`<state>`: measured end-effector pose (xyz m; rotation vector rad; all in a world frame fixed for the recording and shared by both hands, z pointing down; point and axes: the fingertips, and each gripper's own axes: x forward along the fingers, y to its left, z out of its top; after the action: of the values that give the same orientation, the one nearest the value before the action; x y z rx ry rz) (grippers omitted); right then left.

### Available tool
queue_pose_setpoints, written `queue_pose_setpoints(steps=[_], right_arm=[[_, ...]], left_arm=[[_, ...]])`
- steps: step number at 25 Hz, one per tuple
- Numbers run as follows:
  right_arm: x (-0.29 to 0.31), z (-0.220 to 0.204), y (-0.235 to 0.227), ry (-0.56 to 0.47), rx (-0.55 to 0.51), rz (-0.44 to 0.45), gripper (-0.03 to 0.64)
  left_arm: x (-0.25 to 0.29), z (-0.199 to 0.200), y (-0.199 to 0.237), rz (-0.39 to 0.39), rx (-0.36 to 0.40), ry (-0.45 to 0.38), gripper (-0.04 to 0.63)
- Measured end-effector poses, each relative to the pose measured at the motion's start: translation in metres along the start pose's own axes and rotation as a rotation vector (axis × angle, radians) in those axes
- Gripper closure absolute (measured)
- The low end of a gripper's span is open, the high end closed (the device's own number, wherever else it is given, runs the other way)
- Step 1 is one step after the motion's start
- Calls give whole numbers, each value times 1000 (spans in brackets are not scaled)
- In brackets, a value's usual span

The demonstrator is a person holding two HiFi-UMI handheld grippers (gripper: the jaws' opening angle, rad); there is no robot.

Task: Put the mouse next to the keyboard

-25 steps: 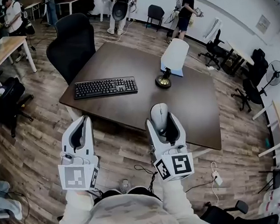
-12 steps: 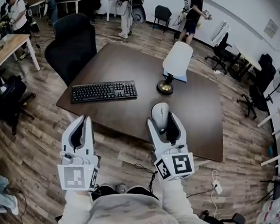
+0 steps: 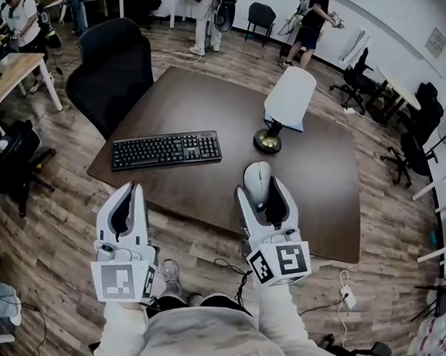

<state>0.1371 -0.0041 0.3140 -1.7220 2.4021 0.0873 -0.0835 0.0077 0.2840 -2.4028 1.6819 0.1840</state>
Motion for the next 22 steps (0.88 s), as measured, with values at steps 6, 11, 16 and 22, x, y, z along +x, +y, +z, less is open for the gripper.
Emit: queue_pose_setpoints(steps=[6,11,16,22], right_arm=[[42,-6,-11,-2,4,-38,313],[76,-15,-17,0,3,-64,313],[118,-24,-20,3,3,-91,313],[157,-35,-21,8,8,-120,313]], left_arm=[[42,-9,23,-21,-2,-2,589],[76,-21,44,-38,-4,-2,589],[113,-34,72,-57,-11,-2,589],[146,-47,100,-76,-15,-3,589]])
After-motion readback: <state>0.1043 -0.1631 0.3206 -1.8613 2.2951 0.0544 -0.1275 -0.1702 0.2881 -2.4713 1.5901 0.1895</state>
